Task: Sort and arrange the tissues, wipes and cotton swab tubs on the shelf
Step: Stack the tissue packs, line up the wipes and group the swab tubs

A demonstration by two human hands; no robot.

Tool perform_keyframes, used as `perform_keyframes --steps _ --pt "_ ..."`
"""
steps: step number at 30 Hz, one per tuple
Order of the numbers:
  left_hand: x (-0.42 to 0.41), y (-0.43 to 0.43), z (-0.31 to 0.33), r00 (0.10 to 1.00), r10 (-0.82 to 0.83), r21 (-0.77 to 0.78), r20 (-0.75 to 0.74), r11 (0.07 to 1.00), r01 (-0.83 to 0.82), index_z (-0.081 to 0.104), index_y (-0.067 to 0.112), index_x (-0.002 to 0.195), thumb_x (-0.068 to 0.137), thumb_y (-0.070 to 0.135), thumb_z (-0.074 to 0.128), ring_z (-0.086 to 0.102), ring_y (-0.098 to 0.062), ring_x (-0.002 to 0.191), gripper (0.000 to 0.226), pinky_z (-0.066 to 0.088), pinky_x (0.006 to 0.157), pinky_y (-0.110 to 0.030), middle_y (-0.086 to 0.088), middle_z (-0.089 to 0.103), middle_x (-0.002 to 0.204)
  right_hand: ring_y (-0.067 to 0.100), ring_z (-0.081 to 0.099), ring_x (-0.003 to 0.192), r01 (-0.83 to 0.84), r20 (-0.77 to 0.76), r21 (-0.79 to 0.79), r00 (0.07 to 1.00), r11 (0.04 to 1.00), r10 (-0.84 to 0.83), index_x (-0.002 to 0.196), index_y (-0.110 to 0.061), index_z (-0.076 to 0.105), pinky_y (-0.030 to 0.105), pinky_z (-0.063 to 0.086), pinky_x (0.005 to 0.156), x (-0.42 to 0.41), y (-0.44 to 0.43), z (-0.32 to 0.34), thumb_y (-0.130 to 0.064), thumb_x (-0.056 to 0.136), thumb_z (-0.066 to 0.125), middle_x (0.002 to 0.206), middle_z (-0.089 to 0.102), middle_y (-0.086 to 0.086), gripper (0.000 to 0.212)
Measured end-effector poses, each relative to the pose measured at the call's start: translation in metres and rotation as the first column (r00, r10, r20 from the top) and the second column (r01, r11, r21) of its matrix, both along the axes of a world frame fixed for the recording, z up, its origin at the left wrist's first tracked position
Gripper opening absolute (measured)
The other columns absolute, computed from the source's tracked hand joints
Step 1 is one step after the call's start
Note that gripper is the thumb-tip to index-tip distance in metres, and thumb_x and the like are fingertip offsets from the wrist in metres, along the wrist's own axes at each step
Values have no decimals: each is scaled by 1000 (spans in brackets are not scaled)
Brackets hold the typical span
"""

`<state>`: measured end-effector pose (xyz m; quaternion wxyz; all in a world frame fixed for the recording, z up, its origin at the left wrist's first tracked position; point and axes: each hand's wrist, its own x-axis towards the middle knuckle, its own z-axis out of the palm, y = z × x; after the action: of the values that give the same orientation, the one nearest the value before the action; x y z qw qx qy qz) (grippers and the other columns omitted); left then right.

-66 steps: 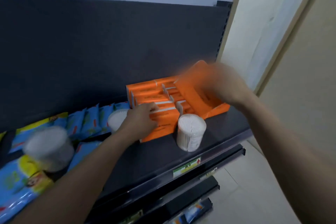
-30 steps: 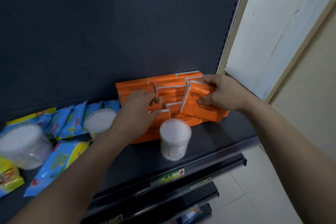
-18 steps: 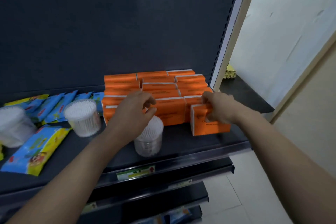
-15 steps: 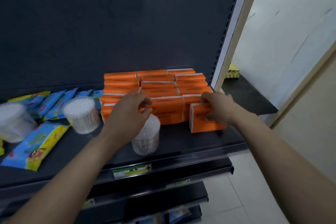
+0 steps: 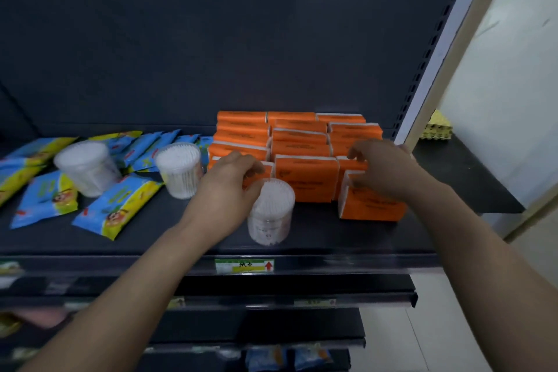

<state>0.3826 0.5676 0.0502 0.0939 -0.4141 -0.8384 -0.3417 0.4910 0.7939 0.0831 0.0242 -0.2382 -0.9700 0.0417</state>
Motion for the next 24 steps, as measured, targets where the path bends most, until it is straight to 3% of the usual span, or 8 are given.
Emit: perform_keyframes --steps 3,8,11,15,20,24 --pt "-8 -16 3 999 38 22 -1 999 -38 65 12 93 82 8 64 49 -11 80 12 33 69 -8 2 55 88 21 55 110 -113 -174 -103 980 988 94 117 -17 58 34 43 91 -13 -20 9 -26 86 65 117 61 3 33" --pt "-32 -65 3 985 169 -5 20 986 -169 66 13 91 81 9 64 57 -21 80 11 45 75 -31 -6 61 86 16 57 105 -296 -359 -146 905 944 228 116 -13 62 24 39 85 -57 -72 19 -22 88 63 115 64 3 30" --pt "-47 -105 -1 960 272 -8 61 962 -272 65 10 92 81 7 64 59 -25 82 12 47 77 -33 -10 62 89 18 59 99 -396 -402 -133 859 908 316 114 -10 64 25 41 86 -89 -108 21 -21 86 66 110 66 6 30" --pt "-69 -153 -5 936 337 -16 103 941 -337 65 10 94 81 7 65 57 -22 83 13 45 79 -32 -5 59 88 21 57 107 -454 -327 -117 858 883 397 119 -12 62 27 40 90 -129 -150 16 -24 85 67 117 64 6 37" --pt "-113 -191 -7 935 335 -79 114 942 -328 64 10 98 83 9 63 55 -23 81 15 46 78 -34 -6 56 90 27 50 121 -379 -78 -143 925 914 372 134 -15 48 32 39 98 -172 -185 2 -39 80 70 133 54 11 63" --pt "-156 -206 -9 922 377 -134 92 922 -364 59 8 112 84 17 64 52 -30 104 30 41 87 -35 -13 53 111 32 45 125 -285 59 -147 953 947 296 141 -17 38 35 39 101 -198 -199 -15 -55 73 68 138 46 12 84"
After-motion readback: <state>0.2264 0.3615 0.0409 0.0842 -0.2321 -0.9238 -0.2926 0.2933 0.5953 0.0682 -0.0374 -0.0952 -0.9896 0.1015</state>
